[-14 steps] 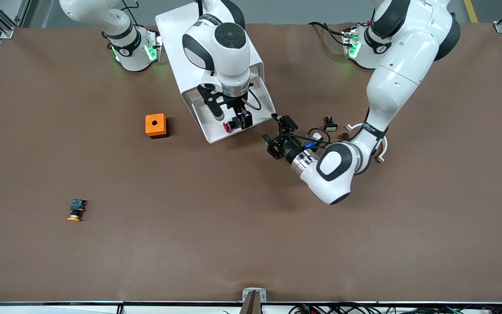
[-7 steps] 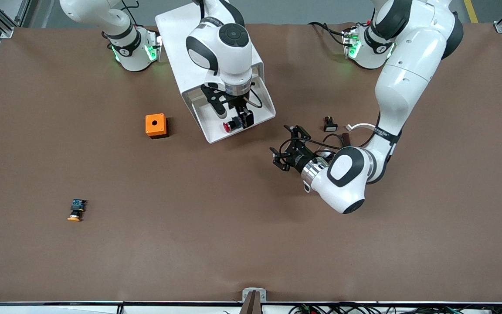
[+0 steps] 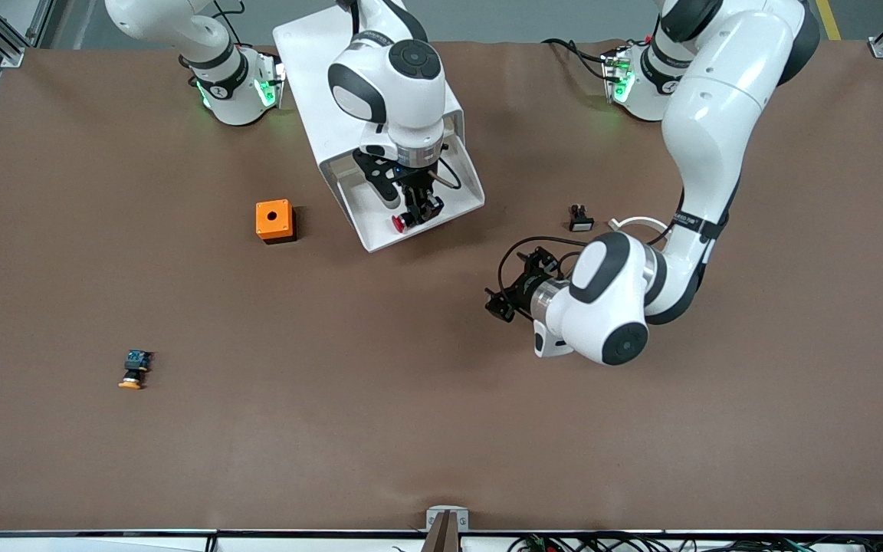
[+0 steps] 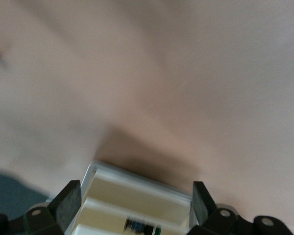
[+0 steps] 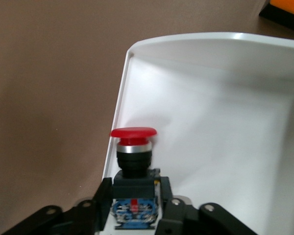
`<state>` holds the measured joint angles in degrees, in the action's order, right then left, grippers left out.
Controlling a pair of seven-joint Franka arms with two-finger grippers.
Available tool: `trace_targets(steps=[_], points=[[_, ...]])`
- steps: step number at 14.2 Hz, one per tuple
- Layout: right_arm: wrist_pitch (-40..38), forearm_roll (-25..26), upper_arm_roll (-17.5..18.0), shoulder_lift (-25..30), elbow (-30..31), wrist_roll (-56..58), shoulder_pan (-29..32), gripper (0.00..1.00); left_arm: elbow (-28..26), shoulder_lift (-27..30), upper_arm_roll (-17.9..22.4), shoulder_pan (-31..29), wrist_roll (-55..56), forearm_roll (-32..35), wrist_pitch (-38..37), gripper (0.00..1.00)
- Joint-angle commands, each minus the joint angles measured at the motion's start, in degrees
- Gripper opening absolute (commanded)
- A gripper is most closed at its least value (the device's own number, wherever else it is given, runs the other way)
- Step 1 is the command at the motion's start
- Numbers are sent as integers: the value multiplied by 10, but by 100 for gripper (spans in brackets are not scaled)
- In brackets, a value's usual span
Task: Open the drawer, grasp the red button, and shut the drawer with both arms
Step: 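Lift the red button out with the right gripper while the left gripper withdraws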
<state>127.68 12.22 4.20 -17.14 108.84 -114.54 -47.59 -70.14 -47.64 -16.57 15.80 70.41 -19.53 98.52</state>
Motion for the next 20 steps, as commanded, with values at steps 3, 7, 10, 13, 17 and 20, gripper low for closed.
trace_targets(steps=[3,7,10,13,17,20], points=[[-6,18,-6,5,-10,-9,1,0,-14,17,-1,40,-19,114,97,100],[-70,-4,-5,14,-57,52,24,0,-22,25,-7,62,-19,175,159,100],[-105,-51,-7,56,-58,178,76,0,-36,27,-7,76,-19,224,187,100],[-121,-89,-8,79,-57,331,148,0,-66,47,-7,79,-19,228,208,100],[-126,-92,-9,80,-57,520,223,0,-114,76,-10,92,-18,247,237,100],[-114,-94,-10,71,-57,669,289,0,-128,83,-22,100,-19,253,237,100]])
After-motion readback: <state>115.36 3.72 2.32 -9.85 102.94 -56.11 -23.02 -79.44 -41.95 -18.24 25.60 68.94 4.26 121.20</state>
